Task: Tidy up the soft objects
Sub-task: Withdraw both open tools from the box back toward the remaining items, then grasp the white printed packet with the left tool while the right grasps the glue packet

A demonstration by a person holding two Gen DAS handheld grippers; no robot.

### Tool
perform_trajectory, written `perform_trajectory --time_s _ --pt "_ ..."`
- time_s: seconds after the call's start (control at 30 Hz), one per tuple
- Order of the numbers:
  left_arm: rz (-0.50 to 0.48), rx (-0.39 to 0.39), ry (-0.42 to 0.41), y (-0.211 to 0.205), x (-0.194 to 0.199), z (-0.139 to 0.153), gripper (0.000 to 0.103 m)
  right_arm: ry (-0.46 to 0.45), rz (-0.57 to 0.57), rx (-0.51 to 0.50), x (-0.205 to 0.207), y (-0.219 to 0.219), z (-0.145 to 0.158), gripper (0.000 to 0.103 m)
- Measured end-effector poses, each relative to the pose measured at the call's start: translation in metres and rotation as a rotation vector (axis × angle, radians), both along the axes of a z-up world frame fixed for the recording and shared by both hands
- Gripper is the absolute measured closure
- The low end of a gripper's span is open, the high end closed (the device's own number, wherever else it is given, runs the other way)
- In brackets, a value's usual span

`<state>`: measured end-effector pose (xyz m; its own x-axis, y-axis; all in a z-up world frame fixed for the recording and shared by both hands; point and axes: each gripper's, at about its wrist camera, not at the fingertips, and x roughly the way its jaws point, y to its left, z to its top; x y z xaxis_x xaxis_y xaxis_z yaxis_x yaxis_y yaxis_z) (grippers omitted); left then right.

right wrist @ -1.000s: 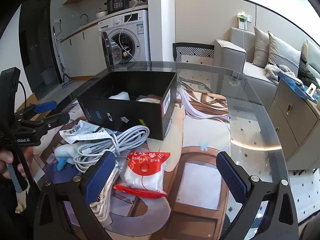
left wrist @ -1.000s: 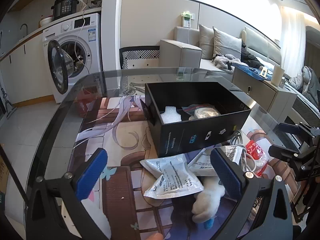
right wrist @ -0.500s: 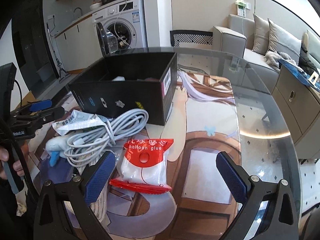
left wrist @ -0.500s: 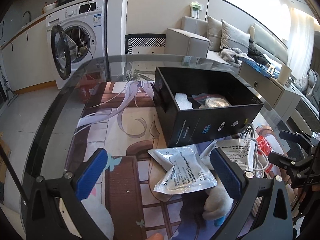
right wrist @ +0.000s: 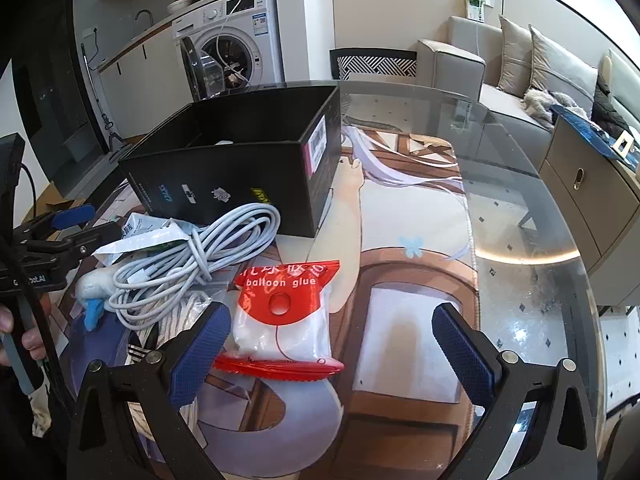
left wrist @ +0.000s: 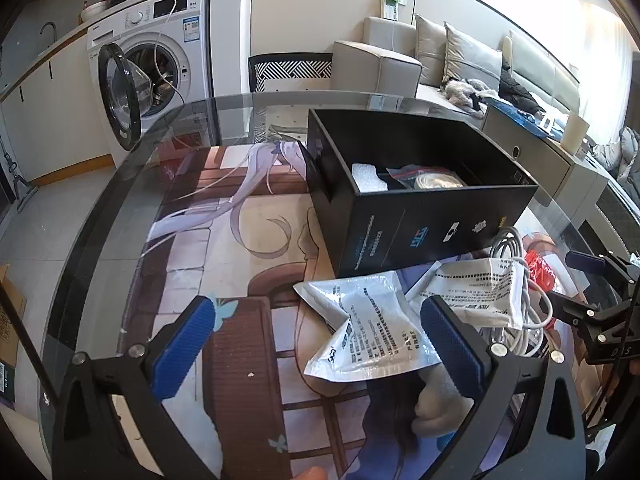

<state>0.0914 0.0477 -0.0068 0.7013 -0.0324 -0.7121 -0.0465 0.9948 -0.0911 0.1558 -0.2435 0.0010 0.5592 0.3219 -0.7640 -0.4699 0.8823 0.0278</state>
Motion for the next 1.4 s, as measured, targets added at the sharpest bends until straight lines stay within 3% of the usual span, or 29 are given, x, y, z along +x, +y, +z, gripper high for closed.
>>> perform_trajectory --time_s 0.27,0.47,0.63,1.03,1.23,1.4 --pt "-0.033 -0.031 0.038 -0.003 0.003 -0.008 0.000 0.016 0.004 -0.002 0.001 0.001 -0.004 0.001" --pt "-0.005 -0.034 0.054 0.002 0.004 -0.011 0.000 0.017 0.005 -0.004 0.001 0.000 -0.006 0.001" --pt "0.032 0.026 0.074 0.006 0.005 -0.014 0.000 0.020 0.001 -0.009 0.002 -0.002 -0.007 0.001" --pt "-0.016 0.008 0.122 0.005 0.008 -0.020 0.000 0.029 0.014 -0.023 0.003 -0.001 -0.010 0.001" --pt "0.037 0.026 0.124 0.014 0.007 -0.019 0.000 0.028 0.012 -0.028 0.002 -0.001 -0.010 0.001" --pt "-0.022 0.003 0.130 0.007 0.008 -0.021 0.000 0.025 0.022 -0.027 0.000 0.000 -0.010 0.001"
